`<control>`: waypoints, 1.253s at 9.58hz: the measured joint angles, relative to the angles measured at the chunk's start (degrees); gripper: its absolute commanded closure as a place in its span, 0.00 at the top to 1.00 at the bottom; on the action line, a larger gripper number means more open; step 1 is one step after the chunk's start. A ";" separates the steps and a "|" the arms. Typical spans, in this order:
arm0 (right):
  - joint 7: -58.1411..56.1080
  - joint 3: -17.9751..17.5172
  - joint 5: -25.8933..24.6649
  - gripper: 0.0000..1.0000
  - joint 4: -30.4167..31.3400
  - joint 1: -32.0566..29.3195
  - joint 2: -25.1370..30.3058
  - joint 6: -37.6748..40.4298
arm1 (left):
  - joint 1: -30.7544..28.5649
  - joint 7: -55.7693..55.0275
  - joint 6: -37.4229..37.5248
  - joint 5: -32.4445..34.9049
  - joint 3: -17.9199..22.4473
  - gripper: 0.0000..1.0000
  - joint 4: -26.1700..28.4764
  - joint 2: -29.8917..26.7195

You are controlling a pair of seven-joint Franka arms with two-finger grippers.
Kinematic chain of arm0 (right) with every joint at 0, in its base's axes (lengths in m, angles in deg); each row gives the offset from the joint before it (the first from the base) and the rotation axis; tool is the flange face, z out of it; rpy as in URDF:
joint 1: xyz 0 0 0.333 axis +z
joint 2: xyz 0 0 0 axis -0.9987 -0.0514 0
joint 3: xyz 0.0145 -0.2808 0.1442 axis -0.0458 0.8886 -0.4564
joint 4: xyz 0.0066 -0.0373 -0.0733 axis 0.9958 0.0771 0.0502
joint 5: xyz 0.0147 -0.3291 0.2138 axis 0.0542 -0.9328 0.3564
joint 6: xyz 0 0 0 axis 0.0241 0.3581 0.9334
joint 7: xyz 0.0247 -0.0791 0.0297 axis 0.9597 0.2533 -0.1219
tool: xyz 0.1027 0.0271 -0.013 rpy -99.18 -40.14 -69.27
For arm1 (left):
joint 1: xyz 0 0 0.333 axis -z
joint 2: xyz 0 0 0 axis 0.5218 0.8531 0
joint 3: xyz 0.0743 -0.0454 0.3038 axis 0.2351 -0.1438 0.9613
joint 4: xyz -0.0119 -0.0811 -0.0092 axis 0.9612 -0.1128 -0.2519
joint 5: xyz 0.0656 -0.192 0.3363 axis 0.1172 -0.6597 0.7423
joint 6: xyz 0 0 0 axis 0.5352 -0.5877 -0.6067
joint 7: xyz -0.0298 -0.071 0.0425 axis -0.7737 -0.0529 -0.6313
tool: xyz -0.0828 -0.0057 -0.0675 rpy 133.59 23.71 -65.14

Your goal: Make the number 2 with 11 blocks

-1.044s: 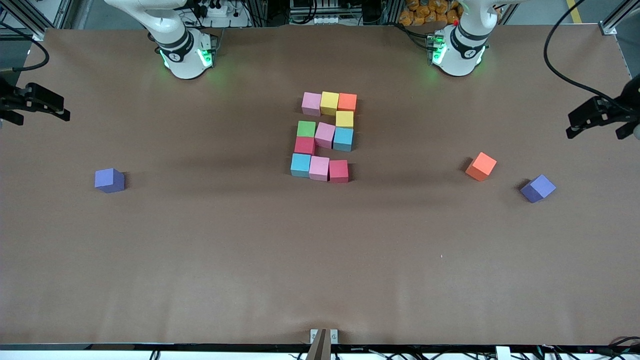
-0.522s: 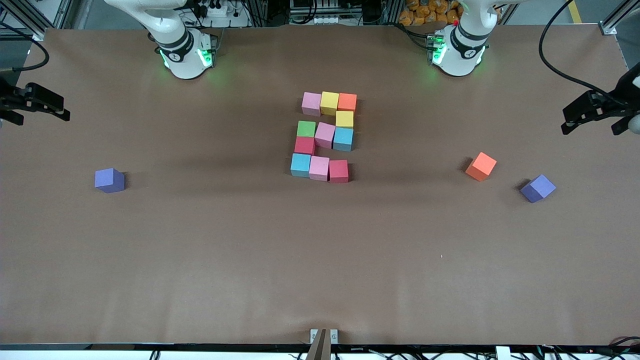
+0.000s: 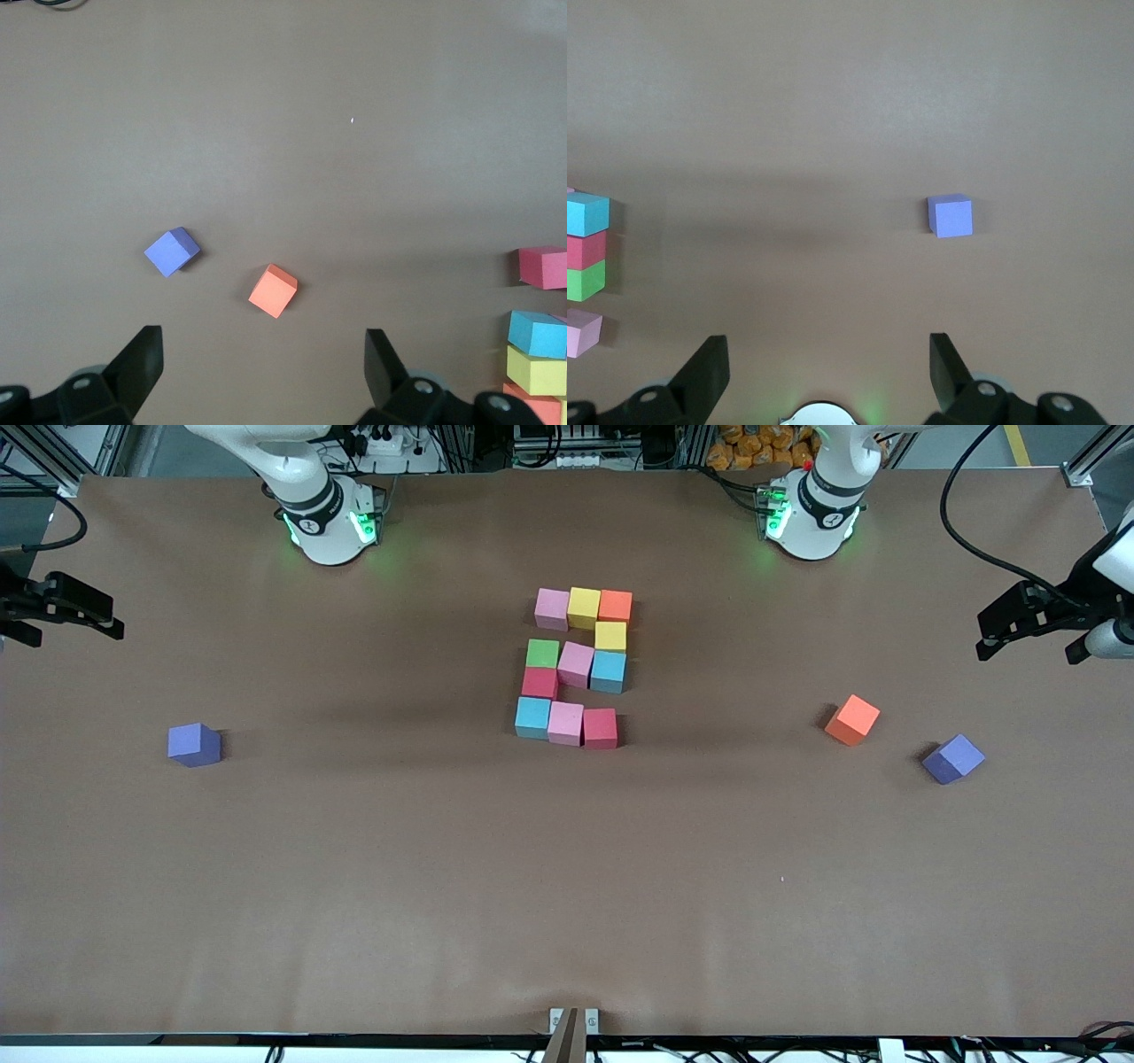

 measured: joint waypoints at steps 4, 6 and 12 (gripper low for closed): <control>0.00 0.01 0.00 1.00 0.00 0.00 0.00 0.00 | 0.63 0.29 0.00 -0.73 -0.11 1.00 0.00 -0.04; 0.00 0.02 0.00 1.00 0.00 0.00 0.00 0.00 | 0.93 0.29 0.00 -0.78 -0.13 1.00 0.05 -0.04; 0.00 0.02 0.00 1.00 0.00 0.00 0.00 0.00 | 0.93 0.29 0.48 -0.80 -0.09 1.00 0.42 -0.03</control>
